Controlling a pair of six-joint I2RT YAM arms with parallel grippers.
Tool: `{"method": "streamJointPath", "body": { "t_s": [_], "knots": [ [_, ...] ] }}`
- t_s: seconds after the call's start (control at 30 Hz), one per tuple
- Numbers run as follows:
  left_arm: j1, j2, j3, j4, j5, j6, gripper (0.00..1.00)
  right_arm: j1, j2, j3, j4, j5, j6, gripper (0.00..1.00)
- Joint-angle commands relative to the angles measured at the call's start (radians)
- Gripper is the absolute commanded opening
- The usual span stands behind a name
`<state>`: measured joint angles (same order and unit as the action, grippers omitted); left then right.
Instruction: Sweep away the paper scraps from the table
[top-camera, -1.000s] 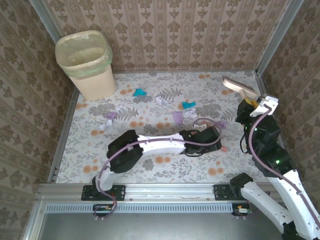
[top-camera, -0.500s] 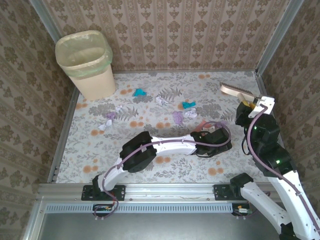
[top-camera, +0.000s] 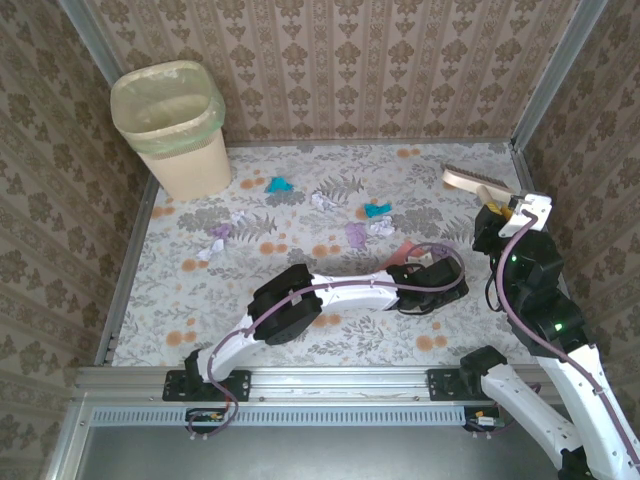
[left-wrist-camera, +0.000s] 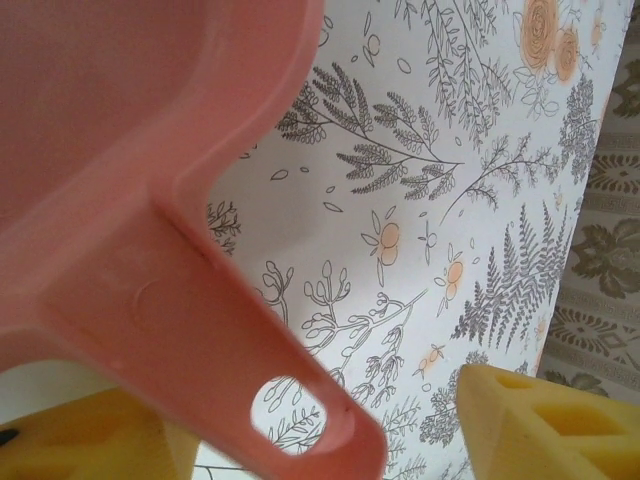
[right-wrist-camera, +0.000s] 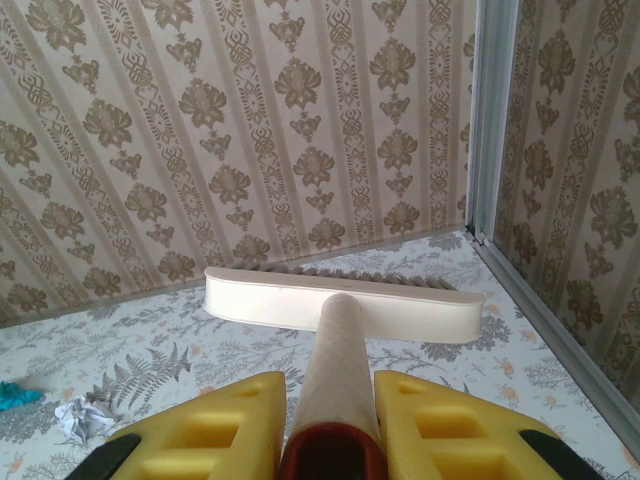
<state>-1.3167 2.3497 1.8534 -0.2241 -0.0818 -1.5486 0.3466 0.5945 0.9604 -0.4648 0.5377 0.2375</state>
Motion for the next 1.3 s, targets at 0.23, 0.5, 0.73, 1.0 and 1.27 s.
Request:
{"method": "streamJointPath", "body": {
  "t_s": [0.23, 0.5, 0.73, 1.0, 1.27],
  "knots": [
    [0.020, 0.056, 0.072, -0.146, -0.065, -0.016, 0.53, -0.006, -0.020, -0.004, 0.040, -0.008, -0.015, 0.00],
    [0.027, -0.027, -0.030, -0.131, -0.099, 0.002, 0.41, -0.006, -0.023, -0.011, 0.051, -0.027, -0.011, 0.00],
    [0.037, -0.114, -0.145, -0.111, -0.118, 0.013, 0.36, -0.005, -0.021, -0.015, 0.058, -0.042, -0.006, 0.00],
    [0.048, -0.164, -0.177, -0.157, -0.135, 0.077, 0.25, -0.005, -0.001, -0.009, 0.052, -0.084, -0.003, 0.00],
    [0.048, -0.214, -0.181, -0.199, -0.162, 0.157, 0.12, -0.007, 0.026, -0.006, 0.051, -0.123, 0.000, 0.00]
  ]
}}
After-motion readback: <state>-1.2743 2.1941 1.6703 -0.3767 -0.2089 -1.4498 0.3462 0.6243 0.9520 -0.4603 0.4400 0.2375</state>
